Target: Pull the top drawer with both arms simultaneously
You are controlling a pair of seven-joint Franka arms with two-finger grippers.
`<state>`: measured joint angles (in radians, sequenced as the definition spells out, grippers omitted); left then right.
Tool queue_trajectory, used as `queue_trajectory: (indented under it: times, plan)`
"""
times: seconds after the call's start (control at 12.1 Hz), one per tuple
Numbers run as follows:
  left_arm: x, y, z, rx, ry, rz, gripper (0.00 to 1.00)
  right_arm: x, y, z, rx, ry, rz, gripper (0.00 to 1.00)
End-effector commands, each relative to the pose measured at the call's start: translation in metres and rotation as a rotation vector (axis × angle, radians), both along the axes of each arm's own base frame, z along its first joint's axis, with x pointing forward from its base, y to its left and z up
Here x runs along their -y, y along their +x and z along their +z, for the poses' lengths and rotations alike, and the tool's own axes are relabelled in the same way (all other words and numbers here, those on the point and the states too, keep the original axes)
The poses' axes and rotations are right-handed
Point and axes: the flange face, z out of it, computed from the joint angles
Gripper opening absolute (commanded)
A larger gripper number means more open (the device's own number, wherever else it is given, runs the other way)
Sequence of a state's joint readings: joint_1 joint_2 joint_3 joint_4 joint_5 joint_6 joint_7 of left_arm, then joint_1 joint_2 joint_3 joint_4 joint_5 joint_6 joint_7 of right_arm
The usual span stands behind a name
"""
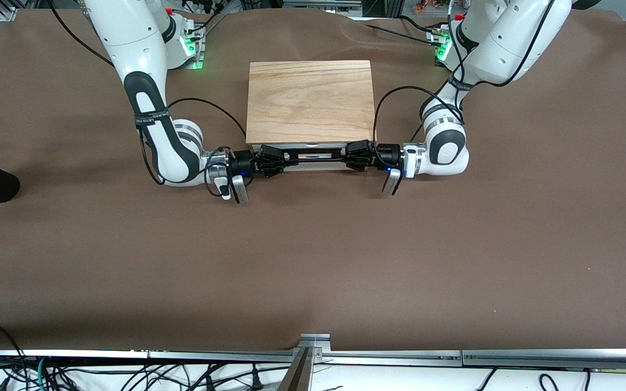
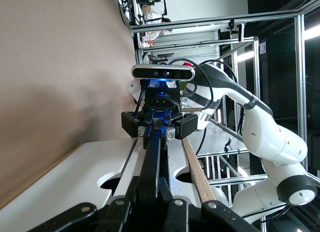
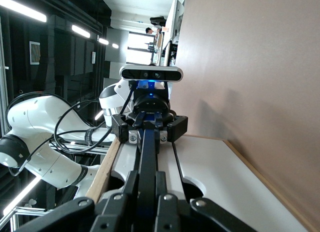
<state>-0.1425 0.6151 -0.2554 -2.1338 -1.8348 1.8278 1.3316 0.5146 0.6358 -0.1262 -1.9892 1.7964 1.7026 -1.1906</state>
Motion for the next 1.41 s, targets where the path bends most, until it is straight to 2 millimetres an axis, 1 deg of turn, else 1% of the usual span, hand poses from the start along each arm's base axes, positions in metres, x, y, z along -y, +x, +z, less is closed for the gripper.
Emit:
queue_trajectory:
  times: [0.0,0.08,0.17,0.41,0.5,0.66,0.75,0.83,1.08,1.16,1.33]
  plan:
    - [-0.015,-0.008,-0.01,0.011,0.019,-0.013,0.0,0.002,0.019,0.015,0.035,-0.001,-0.013,0.0]
    - [-0.016,-0.006,-0.01,0.003,0.02,-0.009,0.0,0.0,0.023,0.017,0.018,-0.001,-0.014,0.0]
    - [-0.018,0.002,-0.009,-0.005,0.02,-0.002,0.0,-0.001,0.028,0.021,0.014,0.0,-0.018,0.0]
    - [-0.028,0.013,-0.011,-0.049,0.029,0.023,0.0,0.006,0.048,0.019,0.035,-0.005,-0.043,0.0]
    - [-0.028,0.019,-0.009,-0.052,0.026,0.028,0.0,0.009,0.054,0.018,0.029,-0.005,-0.05,0.0]
    - [-0.027,0.025,-0.007,-0.06,0.023,0.03,0.0,0.008,0.066,0.026,0.002,-0.005,-0.059,0.0]
    - [-0.026,0.026,-0.006,-0.07,0.022,0.03,0.0,0.009,0.071,0.026,-0.001,-0.005,-0.062,0.0]
    - [-0.027,0.029,-0.008,-0.073,0.026,0.034,0.0,0.013,0.08,0.029,0.007,-0.001,-0.073,0.0]
    - [-0.03,0.043,-0.01,-0.074,0.033,0.052,0.0,0.011,0.089,0.031,-0.007,-0.009,-0.079,0.0]
    - [-0.029,0.048,-0.007,-0.078,0.029,0.054,0.0,0.015,0.093,0.03,-0.003,-0.012,-0.087,0.0]
    - [-0.036,0.059,-0.004,-0.084,0.035,0.063,0.0,0.016,0.103,0.028,-0.012,-0.02,-0.092,0.0]
